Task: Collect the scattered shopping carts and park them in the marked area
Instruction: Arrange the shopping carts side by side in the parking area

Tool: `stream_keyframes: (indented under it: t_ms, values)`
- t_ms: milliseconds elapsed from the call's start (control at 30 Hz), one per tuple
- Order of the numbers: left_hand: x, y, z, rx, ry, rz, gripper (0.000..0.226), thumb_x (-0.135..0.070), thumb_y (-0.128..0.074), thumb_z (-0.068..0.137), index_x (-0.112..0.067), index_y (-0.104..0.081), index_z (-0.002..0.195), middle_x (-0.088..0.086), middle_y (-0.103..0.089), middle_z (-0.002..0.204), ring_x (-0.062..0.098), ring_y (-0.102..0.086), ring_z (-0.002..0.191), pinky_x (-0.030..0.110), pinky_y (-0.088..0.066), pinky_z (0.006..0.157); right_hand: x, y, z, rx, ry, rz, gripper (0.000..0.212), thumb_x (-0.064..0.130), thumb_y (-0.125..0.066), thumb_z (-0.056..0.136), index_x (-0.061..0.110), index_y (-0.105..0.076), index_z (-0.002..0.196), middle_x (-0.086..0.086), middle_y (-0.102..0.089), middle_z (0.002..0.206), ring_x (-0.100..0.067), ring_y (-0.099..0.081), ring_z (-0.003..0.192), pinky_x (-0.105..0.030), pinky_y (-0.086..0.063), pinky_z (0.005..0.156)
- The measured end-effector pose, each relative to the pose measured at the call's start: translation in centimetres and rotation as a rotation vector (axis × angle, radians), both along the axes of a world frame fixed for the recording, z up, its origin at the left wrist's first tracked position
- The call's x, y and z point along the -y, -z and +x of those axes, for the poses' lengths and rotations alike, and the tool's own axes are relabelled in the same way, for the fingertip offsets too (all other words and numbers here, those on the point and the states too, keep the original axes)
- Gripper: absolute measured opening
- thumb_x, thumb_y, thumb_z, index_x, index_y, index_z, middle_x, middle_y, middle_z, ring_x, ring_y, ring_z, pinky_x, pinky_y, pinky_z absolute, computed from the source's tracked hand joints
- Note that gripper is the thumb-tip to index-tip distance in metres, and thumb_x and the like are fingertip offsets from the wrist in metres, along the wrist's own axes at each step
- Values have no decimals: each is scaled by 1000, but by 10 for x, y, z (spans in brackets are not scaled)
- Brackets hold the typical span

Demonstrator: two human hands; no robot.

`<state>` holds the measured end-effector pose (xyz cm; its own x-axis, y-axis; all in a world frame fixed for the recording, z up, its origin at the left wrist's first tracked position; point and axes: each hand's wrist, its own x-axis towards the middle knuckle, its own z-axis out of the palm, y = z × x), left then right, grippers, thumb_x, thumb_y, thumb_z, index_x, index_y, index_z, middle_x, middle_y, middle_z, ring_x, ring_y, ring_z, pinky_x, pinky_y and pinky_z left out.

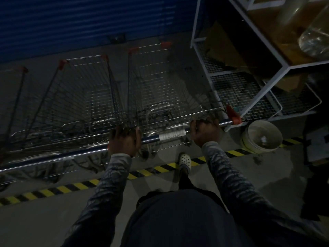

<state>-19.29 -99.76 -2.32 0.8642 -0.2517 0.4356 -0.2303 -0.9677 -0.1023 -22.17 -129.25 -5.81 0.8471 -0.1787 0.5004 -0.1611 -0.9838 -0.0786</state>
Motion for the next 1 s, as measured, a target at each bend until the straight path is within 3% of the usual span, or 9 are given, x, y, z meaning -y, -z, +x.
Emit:
stream_keyframes:
  t_ms: [667, 1000]
  values:
    - [-3, 5, 4, -110, -39, 8, 46, -40, -46, 99, -9, -76, 84, 18, -71, 82, 37, -59, 93, 45, -41, 84, -7, -11, -5, 15, 25, 59, 30, 23, -63, 83, 10, -65, 56, -13, -65, 57, -33, -61, 57, -38, -42, 74]
    - [-6, 3, 5, -109, -29, 10, 48, -40, -46, 99, -8, -77, 80, 19, -70, 78, 37, -60, 87, 44, -41, 81, -14, -13, -8, 11, 69, 82, 35, 27, -62, 87, 10, -68, 57, -11, -65, 57, -32, -62, 57, -39, -45, 76]
